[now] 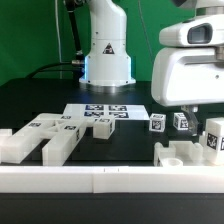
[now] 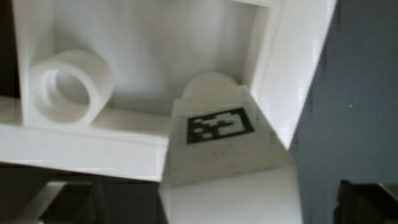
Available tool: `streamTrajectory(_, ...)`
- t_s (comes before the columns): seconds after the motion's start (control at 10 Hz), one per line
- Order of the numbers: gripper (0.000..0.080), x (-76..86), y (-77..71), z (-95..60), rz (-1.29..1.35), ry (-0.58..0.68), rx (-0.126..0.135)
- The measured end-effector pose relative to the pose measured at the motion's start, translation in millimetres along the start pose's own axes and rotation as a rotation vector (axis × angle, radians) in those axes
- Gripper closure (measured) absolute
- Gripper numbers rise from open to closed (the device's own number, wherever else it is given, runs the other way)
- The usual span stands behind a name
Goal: Assemble chair
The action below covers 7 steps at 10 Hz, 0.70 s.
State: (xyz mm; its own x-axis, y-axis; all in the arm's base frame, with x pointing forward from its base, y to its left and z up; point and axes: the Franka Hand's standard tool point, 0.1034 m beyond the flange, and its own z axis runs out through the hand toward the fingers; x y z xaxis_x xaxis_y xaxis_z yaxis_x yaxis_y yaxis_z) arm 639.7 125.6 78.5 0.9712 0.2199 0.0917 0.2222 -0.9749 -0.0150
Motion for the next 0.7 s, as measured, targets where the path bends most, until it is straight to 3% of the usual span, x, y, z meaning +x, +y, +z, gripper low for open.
streamTrajectory(0.1, 0.0235, -0.3, 1.8, 0.3, -0.023, -0.001, 0.000)
streamTrajectory(0.2, 0.0373, -0.3, 1.5, 0.3, -0.012, -0.001, 0.000)
streamTrajectory(0.3, 0.0373, -0.3, 1.6, 0.3, -0.009, -0.001, 0.000)
streamTrajectory(0.4, 0.0509, -0.3, 1.5, 0.3, 0.010, -0.001, 0.000)
streamTrajectory(0.7, 0.0509, -0.3, 1.1, 0.3, 0.138, -0.001, 0.003)
